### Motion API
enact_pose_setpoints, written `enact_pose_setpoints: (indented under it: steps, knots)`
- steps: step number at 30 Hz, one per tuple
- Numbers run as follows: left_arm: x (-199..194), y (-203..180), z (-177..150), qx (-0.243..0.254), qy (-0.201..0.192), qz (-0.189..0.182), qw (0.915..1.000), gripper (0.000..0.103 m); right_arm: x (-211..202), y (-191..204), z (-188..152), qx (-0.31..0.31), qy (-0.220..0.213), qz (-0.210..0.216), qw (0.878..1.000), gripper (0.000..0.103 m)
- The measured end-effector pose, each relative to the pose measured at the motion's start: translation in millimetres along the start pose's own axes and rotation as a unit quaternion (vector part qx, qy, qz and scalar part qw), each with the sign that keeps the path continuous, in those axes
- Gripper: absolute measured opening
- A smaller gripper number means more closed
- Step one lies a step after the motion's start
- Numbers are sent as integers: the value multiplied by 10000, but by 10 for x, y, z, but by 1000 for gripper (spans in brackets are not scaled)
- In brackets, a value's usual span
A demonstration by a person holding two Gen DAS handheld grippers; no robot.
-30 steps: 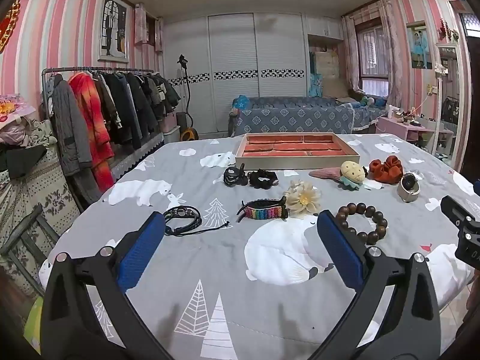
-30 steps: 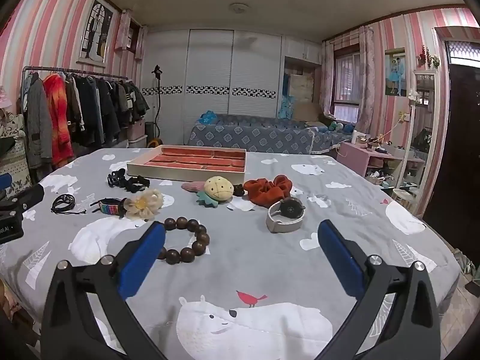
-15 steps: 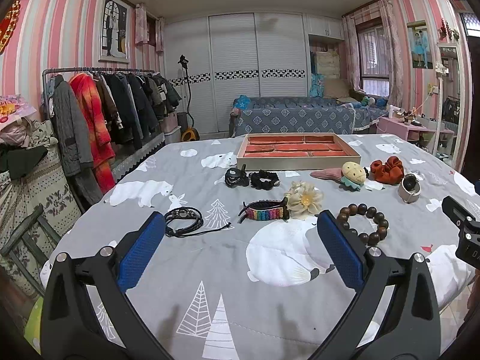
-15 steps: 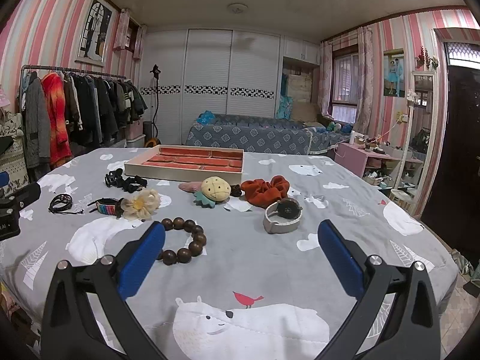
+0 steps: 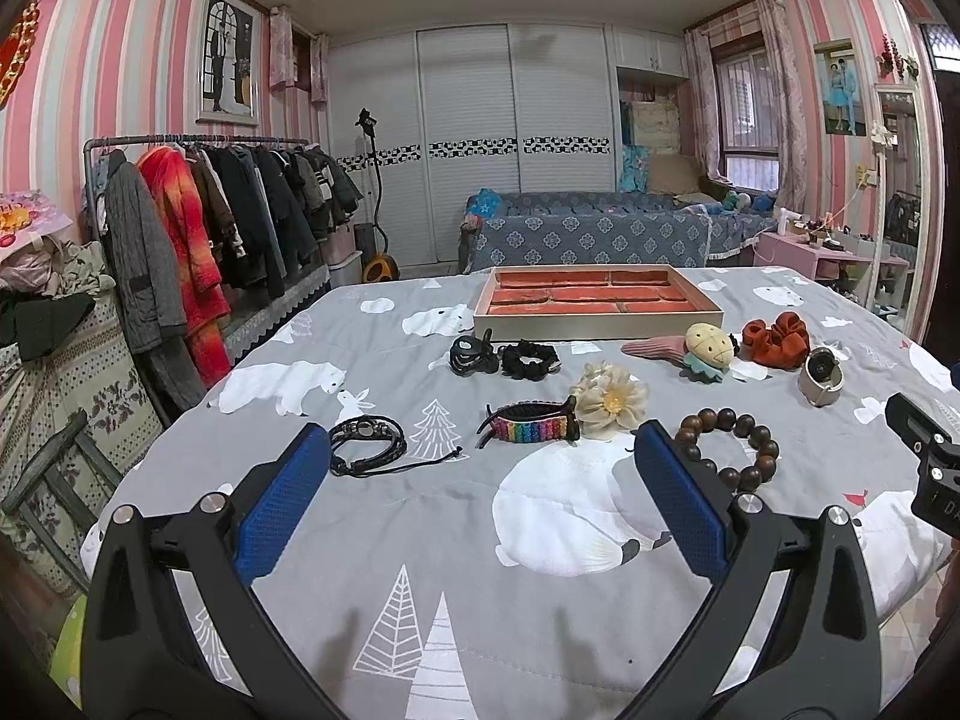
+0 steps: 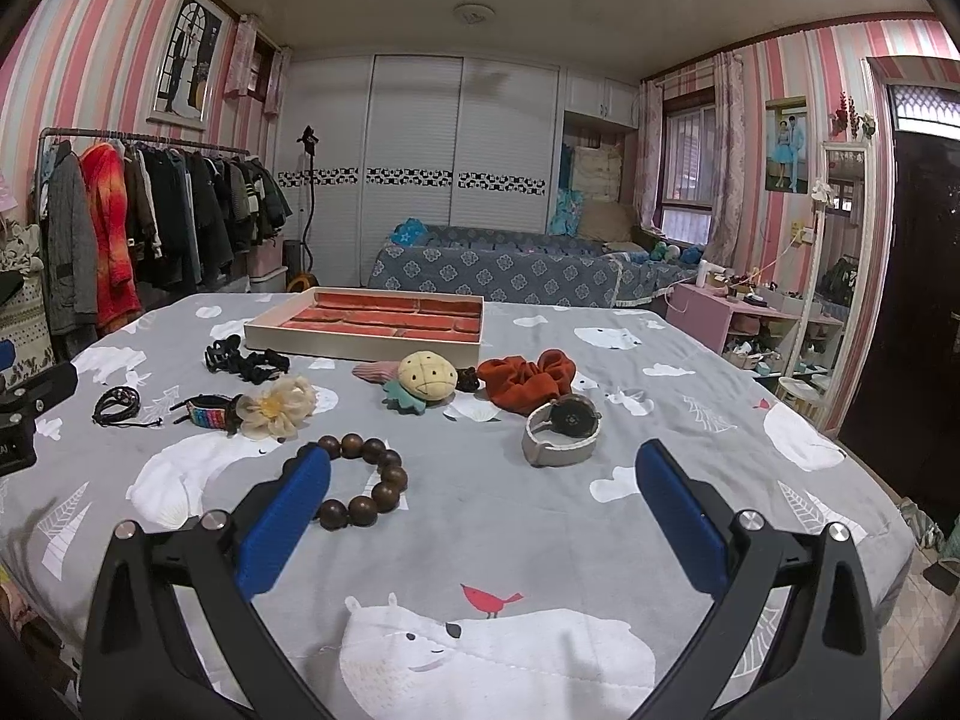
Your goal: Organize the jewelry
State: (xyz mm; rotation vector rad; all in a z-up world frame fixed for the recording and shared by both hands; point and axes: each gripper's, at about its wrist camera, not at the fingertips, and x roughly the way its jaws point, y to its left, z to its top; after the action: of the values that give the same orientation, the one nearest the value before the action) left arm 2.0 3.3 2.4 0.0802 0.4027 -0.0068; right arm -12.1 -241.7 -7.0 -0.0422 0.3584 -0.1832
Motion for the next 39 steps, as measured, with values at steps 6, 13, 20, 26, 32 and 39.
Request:
enact_pose_setpoints:
  steps: [6,13,20,26,32,39]
  knots:
    - [2,4,3,-4,11,4,10000,98,9,-6,-7,18,17,-6,10000,99]
    - [8,0,2,3,8,4,10000,98,15,-13,-24,30,40,-19,10000,99]
    - [8,4,2,1,9,4,10000,98,8,-19,-31,46,18,-29,10000,99]
    - [7,4,-2,2,7,8,10000,98,9,-11,-41,34,37,-25,10000,99]
    - [9,6,-3,-7,-3,10,10000,98,6,-12,-51,38,47,-34,10000,99]
    - [12,4,-17,8,19,6,10000,98,7,-14,-52,37,55,-29,10000,99]
